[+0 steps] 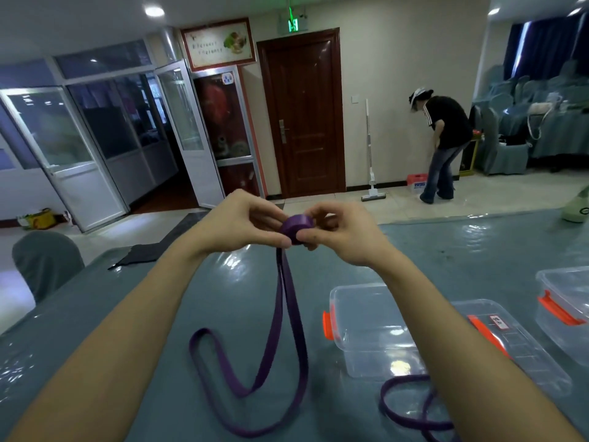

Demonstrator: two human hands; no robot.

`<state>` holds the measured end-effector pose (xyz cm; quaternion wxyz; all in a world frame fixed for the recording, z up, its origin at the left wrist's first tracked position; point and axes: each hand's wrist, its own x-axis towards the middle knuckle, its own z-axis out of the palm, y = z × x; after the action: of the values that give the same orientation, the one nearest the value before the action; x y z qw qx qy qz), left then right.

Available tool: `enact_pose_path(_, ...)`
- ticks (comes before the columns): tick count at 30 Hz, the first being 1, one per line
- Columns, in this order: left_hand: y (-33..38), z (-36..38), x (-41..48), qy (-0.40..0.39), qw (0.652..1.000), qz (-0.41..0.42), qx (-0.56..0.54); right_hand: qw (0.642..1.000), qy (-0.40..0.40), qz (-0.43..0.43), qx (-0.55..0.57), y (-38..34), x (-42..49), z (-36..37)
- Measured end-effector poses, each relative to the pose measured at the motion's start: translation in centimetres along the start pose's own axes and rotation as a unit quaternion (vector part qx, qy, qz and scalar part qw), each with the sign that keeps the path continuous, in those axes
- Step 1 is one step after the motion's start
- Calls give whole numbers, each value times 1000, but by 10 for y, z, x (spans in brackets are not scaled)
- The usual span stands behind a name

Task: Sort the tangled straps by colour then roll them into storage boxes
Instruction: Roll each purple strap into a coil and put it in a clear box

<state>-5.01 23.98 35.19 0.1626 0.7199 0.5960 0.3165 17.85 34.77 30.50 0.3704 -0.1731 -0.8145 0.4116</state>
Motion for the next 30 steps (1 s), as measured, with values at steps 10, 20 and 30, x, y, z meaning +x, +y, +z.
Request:
enact_pose_path(10,-21,40,-2,196,930,-40,-309,888,62,74,449,-1,15,29)
enact_pose_path(20,-33,16,-11,172,933,-97,-301,821,89,122,551,15,33,74)
enact_pose_path(30,-46,-42,-14,211,943,-86,-242,949,31,127,286,2,76,84)
